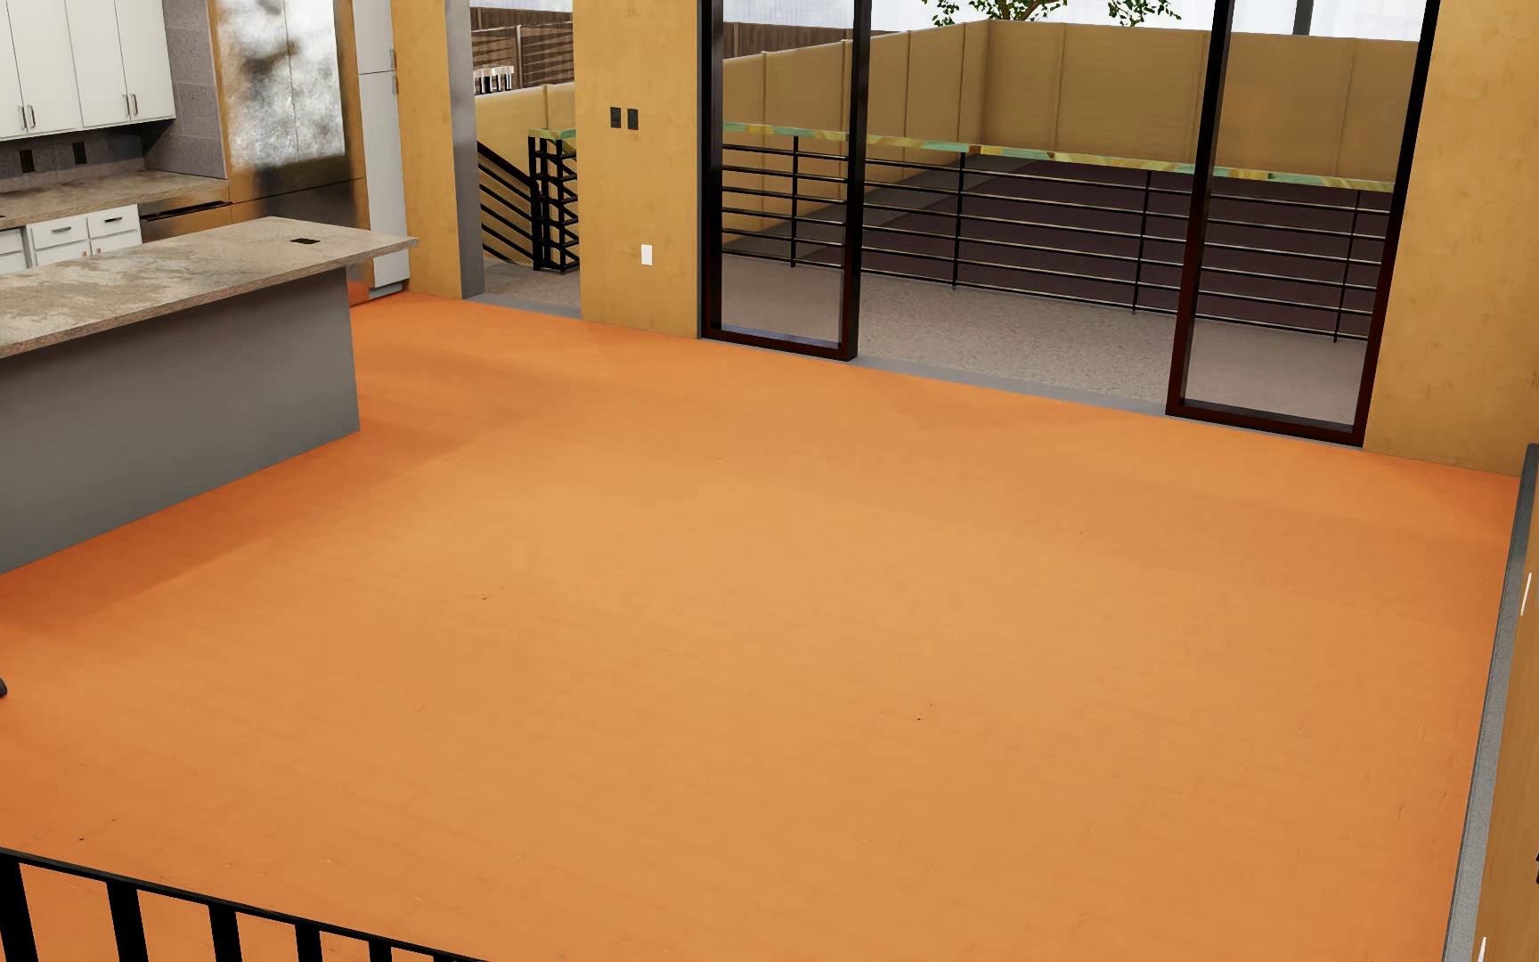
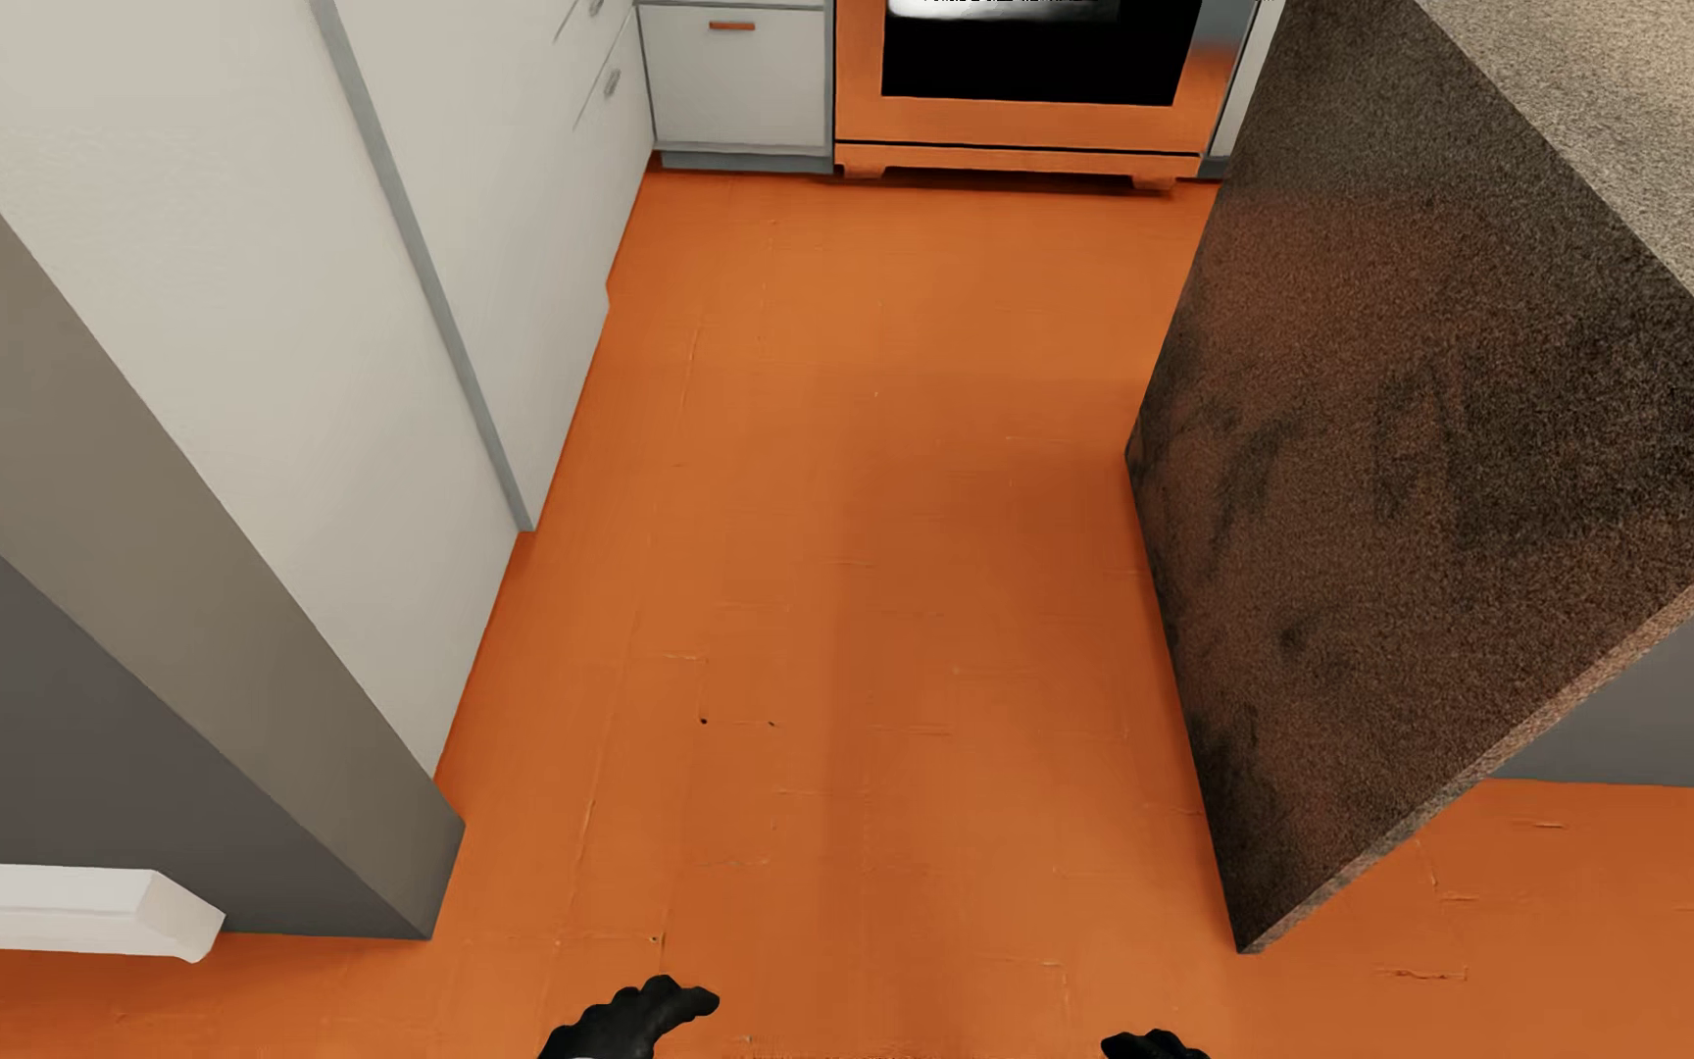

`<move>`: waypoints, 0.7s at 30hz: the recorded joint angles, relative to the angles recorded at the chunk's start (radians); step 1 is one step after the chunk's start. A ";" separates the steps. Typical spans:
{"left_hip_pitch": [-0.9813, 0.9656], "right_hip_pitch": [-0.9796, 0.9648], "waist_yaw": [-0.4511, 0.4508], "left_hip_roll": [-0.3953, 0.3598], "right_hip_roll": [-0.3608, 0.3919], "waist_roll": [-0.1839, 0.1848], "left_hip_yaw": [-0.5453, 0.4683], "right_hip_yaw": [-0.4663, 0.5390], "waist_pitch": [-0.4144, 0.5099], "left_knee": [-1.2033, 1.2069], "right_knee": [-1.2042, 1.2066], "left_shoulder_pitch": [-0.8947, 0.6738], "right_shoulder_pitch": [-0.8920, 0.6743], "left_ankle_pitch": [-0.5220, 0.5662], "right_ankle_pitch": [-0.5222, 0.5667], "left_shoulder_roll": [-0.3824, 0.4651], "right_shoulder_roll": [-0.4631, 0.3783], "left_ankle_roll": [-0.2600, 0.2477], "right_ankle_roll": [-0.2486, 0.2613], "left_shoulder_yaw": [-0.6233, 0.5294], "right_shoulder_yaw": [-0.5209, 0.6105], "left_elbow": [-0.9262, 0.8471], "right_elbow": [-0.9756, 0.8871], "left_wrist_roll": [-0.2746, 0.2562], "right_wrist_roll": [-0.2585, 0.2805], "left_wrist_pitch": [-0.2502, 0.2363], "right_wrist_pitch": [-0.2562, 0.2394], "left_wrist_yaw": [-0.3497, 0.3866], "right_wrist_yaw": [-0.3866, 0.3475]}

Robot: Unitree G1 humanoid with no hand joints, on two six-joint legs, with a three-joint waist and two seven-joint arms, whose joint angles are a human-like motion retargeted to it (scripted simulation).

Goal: Move towards the counter

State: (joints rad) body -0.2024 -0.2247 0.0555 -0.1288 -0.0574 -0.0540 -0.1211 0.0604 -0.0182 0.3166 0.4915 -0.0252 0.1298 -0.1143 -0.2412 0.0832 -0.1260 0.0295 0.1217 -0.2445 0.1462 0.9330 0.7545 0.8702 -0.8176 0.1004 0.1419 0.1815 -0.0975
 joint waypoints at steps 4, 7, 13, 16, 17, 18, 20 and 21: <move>0.016 0.082 0.003 0.033 0.025 0.011 -0.016 -0.050 -0.005 -0.019 -0.150 0.034 -0.011 0.009 0.033 0.002 0.012 -0.022 -0.075 0.017 0.013 0.007 0.030 -0.017 -0.009 0.015 0.004 0.021 0.009; 0.020 0.108 0.001 0.071 0.062 0.028 -0.006 -0.036 -0.007 -0.017 -0.205 0.079 -0.037 0.007 0.054 -0.009 0.017 -0.042 -0.089 0.022 0.016 0.006 0.053 -0.002 -0.017 0.080 -0.004 0.112 0.009; -0.019 0.101 -0.015 0.107 0.102 0.056 -0.029 -0.060 -0.015 0.022 -0.218 0.059 -0.032 0.012 0.066 -0.025 0.034 -0.076 -0.118 -0.029 -0.025 0.044 0.057 -0.003 0.002 0.129 -0.017 0.147 -0.023; -0.053 0.089 -0.015 0.106 0.105 0.069 -0.044 -0.087 -0.015 0.061 -0.211 0.040 -0.039 0.022 0.066 -0.015 0.037 -0.085 -0.127 -0.032 -0.010 -0.019 0.087 -0.029 -0.012 0.085 0.007 0.145 -0.010; -0.065 0.083 -0.015 0.106 0.105 0.074 -0.045 -0.095 -0.015 0.076 -0.205 0.032 -0.037 0.025 0.065 -0.013 0.029 -0.087 -0.129 -0.035 -0.005 -0.042 0.094 -0.039 -0.016 0.071 0.008 0.145 -0.004; -0.077 0.077 -0.015 0.106 0.105 0.078 -0.045 -0.102 -0.014 0.090 -0.199 0.027 -0.039 0.028 0.063 -0.011 0.024 -0.089 -0.132 -0.040 -0.001 -0.065 0.102 -0.047 -0.019 0.061 0.010 0.147 0.000; -0.096 0.068 -0.016 0.107 0.104 0.088 -0.042 -0.116 -0.013 0.111 -0.192 0.020 -0.044 0.037 0.063 -0.009 0.016 -0.091 -0.138 -0.056 -0.002 -0.102 0.109 -0.059 -0.021 0.051 0.014 0.150 0.000; -0.103 0.063 -0.016 0.108 0.103 0.092 -0.037 -0.120 -0.013 0.114 -0.190 0.017 -0.046 0.041 0.063 -0.008 0.014 -0.092 -0.140 -0.066 -0.006 -0.113 0.109 -0.062 -0.020 0.051 0.015 0.148 -0.003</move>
State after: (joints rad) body -0.3050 -0.1617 0.0391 -0.0203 0.0457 0.0379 -0.1584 -0.0600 -0.0309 0.4304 0.3016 -0.0077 0.0836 -0.0730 -0.1779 0.0751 -0.1121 -0.0625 -0.0183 -0.3106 0.1407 0.8202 0.8640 0.8080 -0.8373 0.1511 0.1572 0.3299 -0.1007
